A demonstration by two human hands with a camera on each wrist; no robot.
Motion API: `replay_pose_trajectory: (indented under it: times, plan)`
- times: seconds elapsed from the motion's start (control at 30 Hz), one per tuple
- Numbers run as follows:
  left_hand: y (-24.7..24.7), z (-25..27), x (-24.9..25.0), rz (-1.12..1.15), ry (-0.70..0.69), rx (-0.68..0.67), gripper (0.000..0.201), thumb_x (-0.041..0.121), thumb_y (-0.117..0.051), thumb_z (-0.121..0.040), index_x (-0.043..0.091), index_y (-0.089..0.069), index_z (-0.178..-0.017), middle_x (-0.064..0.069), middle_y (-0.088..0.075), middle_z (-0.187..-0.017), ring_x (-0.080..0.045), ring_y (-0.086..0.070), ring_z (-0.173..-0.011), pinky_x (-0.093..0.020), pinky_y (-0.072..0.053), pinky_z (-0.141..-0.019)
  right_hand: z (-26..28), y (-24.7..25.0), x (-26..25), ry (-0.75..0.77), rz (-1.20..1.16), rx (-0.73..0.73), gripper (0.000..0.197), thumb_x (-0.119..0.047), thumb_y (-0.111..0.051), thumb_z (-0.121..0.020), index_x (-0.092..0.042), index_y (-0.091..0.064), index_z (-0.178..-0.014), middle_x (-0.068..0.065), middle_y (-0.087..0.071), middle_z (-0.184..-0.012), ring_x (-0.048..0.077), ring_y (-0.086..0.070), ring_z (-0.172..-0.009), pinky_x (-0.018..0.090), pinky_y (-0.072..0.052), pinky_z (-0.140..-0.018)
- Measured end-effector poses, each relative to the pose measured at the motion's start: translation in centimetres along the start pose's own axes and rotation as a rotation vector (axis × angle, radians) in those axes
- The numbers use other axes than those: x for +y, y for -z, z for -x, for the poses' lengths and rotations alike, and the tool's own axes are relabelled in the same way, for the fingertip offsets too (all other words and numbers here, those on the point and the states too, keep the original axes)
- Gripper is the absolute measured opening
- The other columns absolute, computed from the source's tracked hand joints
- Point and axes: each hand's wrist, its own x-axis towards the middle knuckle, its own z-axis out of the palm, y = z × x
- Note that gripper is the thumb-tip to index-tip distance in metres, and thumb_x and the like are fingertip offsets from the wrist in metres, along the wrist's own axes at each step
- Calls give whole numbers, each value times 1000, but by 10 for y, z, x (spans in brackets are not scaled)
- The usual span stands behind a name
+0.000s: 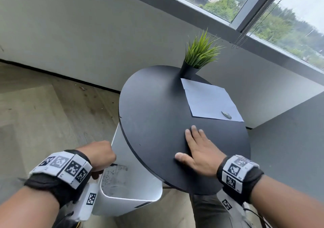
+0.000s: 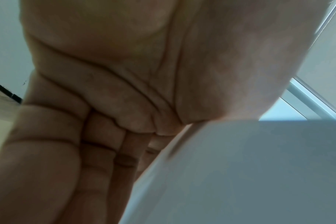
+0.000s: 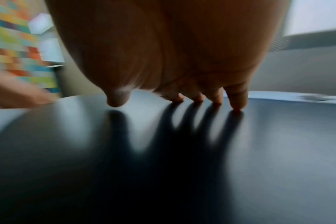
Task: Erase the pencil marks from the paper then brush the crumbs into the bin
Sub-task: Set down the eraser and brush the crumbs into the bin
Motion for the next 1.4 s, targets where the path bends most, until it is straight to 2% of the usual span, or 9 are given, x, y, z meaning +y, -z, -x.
replay_pose_trajectory:
  times: [0.13, 0.33, 0.53, 0.73, 0.9, 1.07, 1.17, 1.27, 1.4]
  plan:
    - [-1, 0, 2, -6, 4, 6, 27, 15, -47, -88, 1, -70, -90, -14, -74, -70, -20, -66, -45, -19, -42, -39, 14, 24, -27, 452, -96, 52, 89, -79, -26, -85, -32, 1, -156, -13, -1, -164, 2, 0, -149, 28, -9, -122]
    - [-3, 2, 0, 6, -6, 18, 26, 13, -47, -89, 2, -70, -95, -14, -74, -79, -23, -67, -51, -21, -44, -40, -54, 57, -27, -2, -164, 133, 91, -66, -44, -92, -12, -10, -157, 9, -1, -165, 19, 0, -152, 30, -3, -120]
    - [-1, -1, -3, -44, 2, 19, 27, 14, -45, -88, 5, -70, -93, -14, -74, -80, -20, -63, -53, -18, -42, -42, -27, 51, -58, 443, -400, 143, 61, -55, -51, -94, -31, -40, -149, -13, -37, -154, 0, -29, -142, 25, -21, -118]
    - [-2, 1, 1, -80, -14, 19, 26, 15, -46, -90, 5, -69, -98, -12, -71, -86, -20, -60, -59, -20, -42, -44, -30, 25, -68, 253, -13, 72, 91, -73, -43, -87, -25, -10, -157, 0, 6, -165, 18, 7, -151, 43, -4, -123]
    - [-1, 3, 2, -44, -21, 2, 28, 14, -45, -86, 4, -70, -95, -11, -73, -73, -21, -65, -54, -19, -43, -44, -20, 35, -76, 489, -437, 311, 51, -53, -55, -93, -30, -52, -139, -13, -57, -139, 2, -46, -132, 26, -33, -113]
    - [0, 12, 5, -95, -14, 16, 30, 11, -43, -90, 3, -69, -102, -5, -61, -64, -15, -55, -50, -16, -37, -38, -33, 25, -79, 168, -59, 95, 86, -69, -44, -89, -27, -12, -156, -7, 1, -165, 22, 2, -151, 47, -11, -121]
    - [2, 11, 7, -78, -13, -4, 31, 13, -43, -87, 2, -71, -96, -7, -70, -61, -17, -61, -45, -16, -38, -37, -13, 31, -98, 545, -120, 120, 59, -56, -50, -95, -27, -43, -146, -7, -31, -158, 11, -19, -147, 28, -17, -119]
    - [2, 11, 7, -103, -28, 2, 30, 13, -43, -87, 3, -71, -96, -5, -67, -59, -17, -60, -45, -16, -39, -38, -30, 42, -101, 441, -294, 324, 49, -47, -53, -97, -24, -51, -140, -4, -53, -140, 13, -45, -130, 27, -32, -111]
    - [3, 13, 7, -141, -43, 9, 31, 13, -43, -90, 6, -69, -105, -2, -60, -64, -15, -55, -51, -18, -39, -41, -42, 26, -105, 189, -2, 117, 92, -72, -40, -88, -22, -4, -157, -3, 7, -165, 22, 6, -151, 50, -10, -121]
